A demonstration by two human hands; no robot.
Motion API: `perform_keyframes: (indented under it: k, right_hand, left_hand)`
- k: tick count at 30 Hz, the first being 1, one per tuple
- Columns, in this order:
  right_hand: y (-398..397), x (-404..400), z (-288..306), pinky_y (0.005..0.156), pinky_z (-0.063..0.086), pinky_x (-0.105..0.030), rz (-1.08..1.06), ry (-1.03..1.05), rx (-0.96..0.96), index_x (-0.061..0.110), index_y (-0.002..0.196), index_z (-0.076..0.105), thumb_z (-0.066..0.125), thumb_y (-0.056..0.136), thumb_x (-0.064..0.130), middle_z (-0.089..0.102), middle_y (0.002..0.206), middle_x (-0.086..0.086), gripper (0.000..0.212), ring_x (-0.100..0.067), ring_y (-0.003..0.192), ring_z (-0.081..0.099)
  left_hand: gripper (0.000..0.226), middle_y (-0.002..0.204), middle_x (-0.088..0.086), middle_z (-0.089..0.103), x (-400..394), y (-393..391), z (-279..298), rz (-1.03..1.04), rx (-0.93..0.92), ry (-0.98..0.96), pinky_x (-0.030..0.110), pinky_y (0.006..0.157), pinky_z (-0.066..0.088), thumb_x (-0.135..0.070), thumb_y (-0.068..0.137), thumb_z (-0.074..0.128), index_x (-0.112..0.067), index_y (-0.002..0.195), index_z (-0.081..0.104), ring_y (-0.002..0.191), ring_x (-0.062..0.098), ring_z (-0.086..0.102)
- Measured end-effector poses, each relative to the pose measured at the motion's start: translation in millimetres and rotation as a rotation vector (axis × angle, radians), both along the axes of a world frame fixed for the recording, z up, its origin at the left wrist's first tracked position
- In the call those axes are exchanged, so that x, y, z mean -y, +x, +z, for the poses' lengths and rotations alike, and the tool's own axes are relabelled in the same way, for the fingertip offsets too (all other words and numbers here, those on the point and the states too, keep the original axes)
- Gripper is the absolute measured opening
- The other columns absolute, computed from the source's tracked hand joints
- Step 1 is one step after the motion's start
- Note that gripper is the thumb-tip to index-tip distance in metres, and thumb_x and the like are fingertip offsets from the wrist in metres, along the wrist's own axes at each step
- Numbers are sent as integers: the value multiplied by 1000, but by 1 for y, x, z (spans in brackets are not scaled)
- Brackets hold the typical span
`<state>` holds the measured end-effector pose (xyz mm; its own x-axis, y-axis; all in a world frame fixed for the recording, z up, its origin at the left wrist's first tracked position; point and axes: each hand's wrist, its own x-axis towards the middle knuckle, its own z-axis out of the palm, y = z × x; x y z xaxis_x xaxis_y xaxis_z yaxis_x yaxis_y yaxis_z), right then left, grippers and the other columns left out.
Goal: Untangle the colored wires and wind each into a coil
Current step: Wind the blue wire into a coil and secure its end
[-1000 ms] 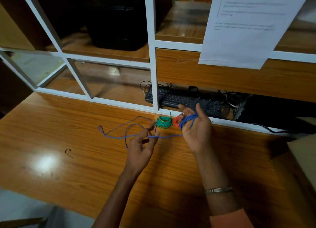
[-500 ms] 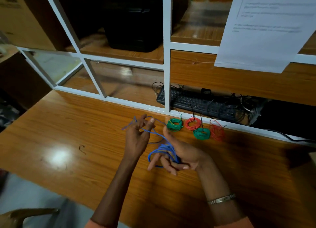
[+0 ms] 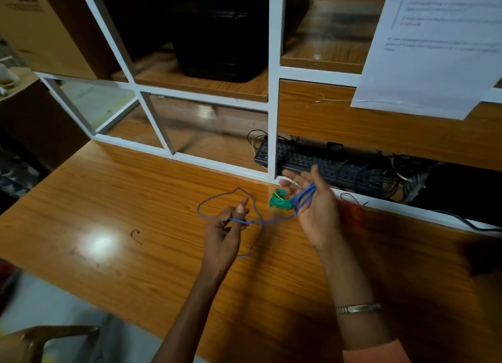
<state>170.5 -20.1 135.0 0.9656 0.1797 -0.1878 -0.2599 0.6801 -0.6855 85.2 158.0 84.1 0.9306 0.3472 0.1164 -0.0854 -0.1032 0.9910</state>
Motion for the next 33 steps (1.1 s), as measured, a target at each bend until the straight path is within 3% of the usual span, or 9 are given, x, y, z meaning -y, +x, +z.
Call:
perform_keyframes:
  k: [3, 6, 10, 15, 18, 23, 27, 31, 33]
  right_hand:
    - [-8, -10, -17, 98, 55, -34, 88, -510, -6, -4, 115, 66, 43, 108, 42, 75, 112, -19, 52, -24, 104, 74]
    - [-28, -18, -20, 88, 59, -37, 347, -846, -38, -2, 98, 69, 43, 106, 52, 77, 97, -21, 61, -24, 84, 76]
    - [-52, -26, -4, 51, 41, -29, 767, -805, 55, 17, 99, 73, 25, 97, 79, 65, 77, -31, 78, -31, 49, 48]
    - [-58, -19, 2, 35, 17, -26, 1184, -238, 277, -6, 100, 75, 17, 89, 85, 33, 38, -7, 109, -15, 27, 12]
    - [-47, -17, 8, 37, 13, -26, 920, 218, 203, -6, 104, 74, 37, 93, 78, 23, 35, -4, 93, -12, 28, 10]
    - [-19, 5, 12, 47, 27, -18, 199, 512, 5, -9, 140, 53, 43, 106, 52, 51, 59, 1, 71, -6, 39, 33]
    - [-16, -1, -5, 69, 56, -22, -102, 240, -54, -4, 123, 53, 54, 104, 35, 71, 96, -11, 44, -14, 74, 68]
    - [-15, 2, -20, 103, 54, -38, -146, -345, -14, 2, 109, 64, 56, 104, 20, 76, 109, -17, 21, -25, 108, 73]
    - [-19, 10, -23, 102, 55, -35, -9, -618, -57, 4, 108, 69, 56, 104, 39, 74, 115, -19, 37, -21, 106, 74]
  left_hand:
    - [27, 123, -11, 76, 5, 4, 6, -11, 90, 177, 35, 89, 59, -32, 104, 64, -13, 88, 74, 115, 14, 72]
    - [22, 129, -10, 73, 7, 13, 12, -12, 105, 195, 22, 88, 53, -28, 102, 65, -15, 85, 71, 128, 21, 66]
    - [30, 127, -12, 71, -6, 31, 9, 32, 9, 144, 21, 90, 54, -35, 101, 65, -14, 81, 74, 130, 7, 62]
    - [45, 72, -8, 69, -20, 33, 6, 3, 9, 100, 37, 84, 50, -39, 105, 62, -21, 64, 62, 86, 10, 68]
    - [49, 61, -10, 52, -8, 26, 2, 6, -10, -64, 35, 71, 42, -37, 105, 61, -20, 61, 51, 66, 4, 49]
    - [38, 88, -7, 74, 12, 24, -4, 85, -40, -195, 43, 85, 52, -40, 93, 77, -8, 73, 69, 88, 12, 67]
    - [22, 149, 5, 61, 34, 14, 10, 14, 80, 4, 29, 102, 53, -12, 90, 80, -31, 80, 73, 130, 5, 62]
    - [12, 159, -3, 50, 26, 13, 12, 43, 225, 231, 36, 105, 51, -21, 101, 70, -33, 103, 68, 138, 8, 56]
    - [9, 158, -3, 51, 15, 18, 12, 90, 198, 259, 35, 100, 54, -28, 104, 64, -33, 109, 69, 138, 2, 54]
